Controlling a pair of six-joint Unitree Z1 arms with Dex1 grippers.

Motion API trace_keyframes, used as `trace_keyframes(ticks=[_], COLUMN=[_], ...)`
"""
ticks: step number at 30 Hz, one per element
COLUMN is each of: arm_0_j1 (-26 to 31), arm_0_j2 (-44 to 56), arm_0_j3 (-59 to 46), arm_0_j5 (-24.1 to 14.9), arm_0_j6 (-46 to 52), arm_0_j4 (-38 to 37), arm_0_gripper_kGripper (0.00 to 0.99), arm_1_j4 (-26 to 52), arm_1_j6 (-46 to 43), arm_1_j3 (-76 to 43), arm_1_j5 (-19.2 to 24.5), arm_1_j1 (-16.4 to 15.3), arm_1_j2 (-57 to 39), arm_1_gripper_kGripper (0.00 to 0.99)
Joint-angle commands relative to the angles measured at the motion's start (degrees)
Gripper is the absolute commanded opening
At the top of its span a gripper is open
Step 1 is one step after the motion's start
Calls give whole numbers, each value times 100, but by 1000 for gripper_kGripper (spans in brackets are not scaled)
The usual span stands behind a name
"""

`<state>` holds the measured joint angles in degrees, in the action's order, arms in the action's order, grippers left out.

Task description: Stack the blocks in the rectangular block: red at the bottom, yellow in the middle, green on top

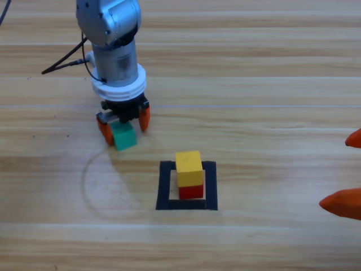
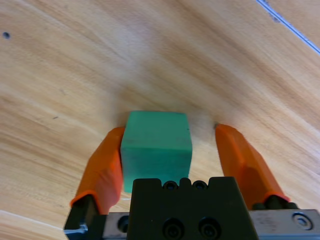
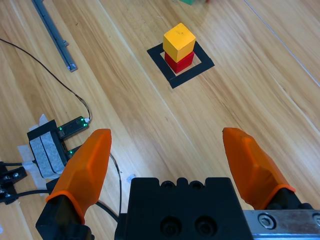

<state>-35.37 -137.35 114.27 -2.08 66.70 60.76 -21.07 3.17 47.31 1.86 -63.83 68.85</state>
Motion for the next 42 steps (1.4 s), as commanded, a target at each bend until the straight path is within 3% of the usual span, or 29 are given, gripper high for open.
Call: trace_keyframes(ticks=[1, 5, 6, 13, 20, 29, 36, 42], arm_0_j1=[-66, -57, -40, -400, -1130, -2070, -2281, -2298], arm_0_j2=[-362, -11, 95, 631, 1439, 1228, 982, 745], arm_0_j3=[-212, -423, -441, 1440, 1554, 1528, 1545, 1431], arm_0_j5=[120, 85, 76, -196, -161, 120, 68, -486], arm_0_j6=[-113, -483, -606, -2442, -3901, -4183, -3146, -1203], arm_0_j4=[-152, -126, -99, 911, 1131, 1245, 1395, 1711], arm_0_gripper_kGripper=[545, 106, 60, 48, 17, 0, 0, 0], arm_1_j4=[94, 94, 94, 94, 94, 85, 85, 85], arm_1_j6=[43, 69, 78, 122, 140, 166, 175, 175], arm_1_j3=[15, 6, 6, 6, -2, -64, -73, -99], arm_1_j5=[113, 140, 140, 192, 210, 289, 298, 342], arm_1_j1=[-165, -165, -165, -165, -165, -165, -165, -165], arm_1_j2=[199, 182, 164, 147, 111, 6, -20, -29], arm_1_gripper_kGripper=[979, 979, 979, 979, 979, 979, 979, 979])
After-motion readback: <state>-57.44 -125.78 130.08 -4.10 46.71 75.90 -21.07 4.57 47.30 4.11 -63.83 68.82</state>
